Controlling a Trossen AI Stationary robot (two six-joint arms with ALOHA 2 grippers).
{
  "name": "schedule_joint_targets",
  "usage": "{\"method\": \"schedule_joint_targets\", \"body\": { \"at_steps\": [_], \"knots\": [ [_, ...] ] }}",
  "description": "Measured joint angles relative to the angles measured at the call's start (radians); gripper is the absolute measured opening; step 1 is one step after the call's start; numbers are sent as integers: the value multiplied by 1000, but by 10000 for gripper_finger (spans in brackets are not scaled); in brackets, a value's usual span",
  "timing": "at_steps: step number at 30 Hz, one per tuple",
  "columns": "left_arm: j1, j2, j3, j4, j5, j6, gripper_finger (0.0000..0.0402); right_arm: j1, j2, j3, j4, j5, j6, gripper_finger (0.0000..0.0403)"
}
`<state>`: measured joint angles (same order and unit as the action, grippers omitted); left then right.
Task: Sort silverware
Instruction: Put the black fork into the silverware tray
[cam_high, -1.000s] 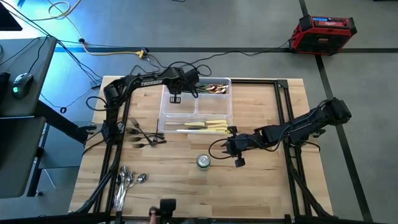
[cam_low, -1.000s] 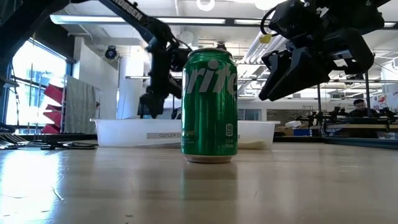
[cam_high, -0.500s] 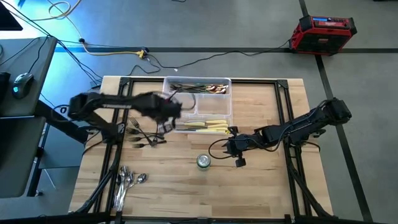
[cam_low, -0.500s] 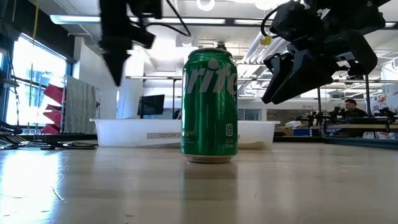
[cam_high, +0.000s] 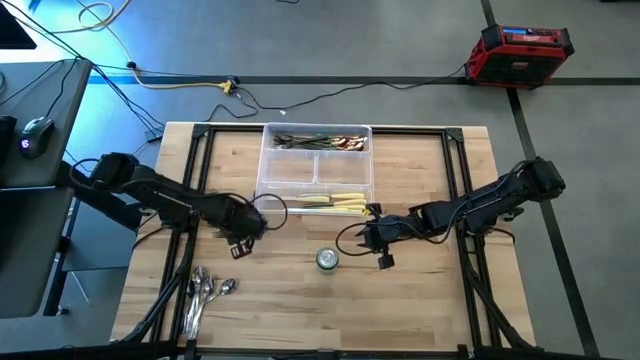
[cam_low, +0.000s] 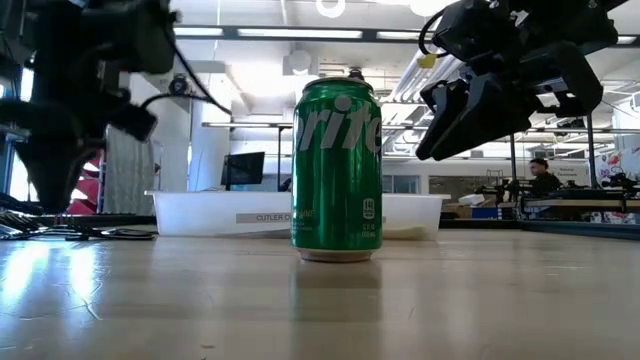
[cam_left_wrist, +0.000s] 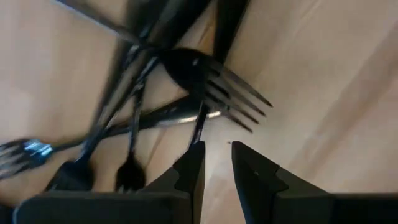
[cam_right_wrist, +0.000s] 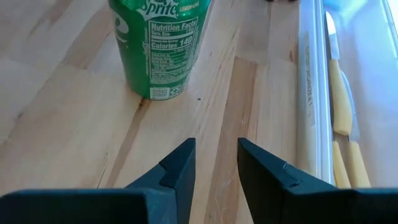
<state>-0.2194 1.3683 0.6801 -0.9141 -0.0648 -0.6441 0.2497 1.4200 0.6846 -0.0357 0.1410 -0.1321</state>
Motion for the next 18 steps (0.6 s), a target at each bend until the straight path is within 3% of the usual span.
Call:
{"method": "schedule_joint_targets", "body": {
  "at_steps": [4, 10, 18],
  "knots": [
    [0, -5, -81, 81, -31, -10, 60, 0, 0, 0, 0, 0, 1, 103],
    [-1, -2, -108, 88, -99, -17, 60, 0, 0, 0, -1, 0, 9, 103],
    [-7, 5, -63, 29, -33, -52, 60, 0, 0, 0, -5, -3, 33, 103]
  ]
}}
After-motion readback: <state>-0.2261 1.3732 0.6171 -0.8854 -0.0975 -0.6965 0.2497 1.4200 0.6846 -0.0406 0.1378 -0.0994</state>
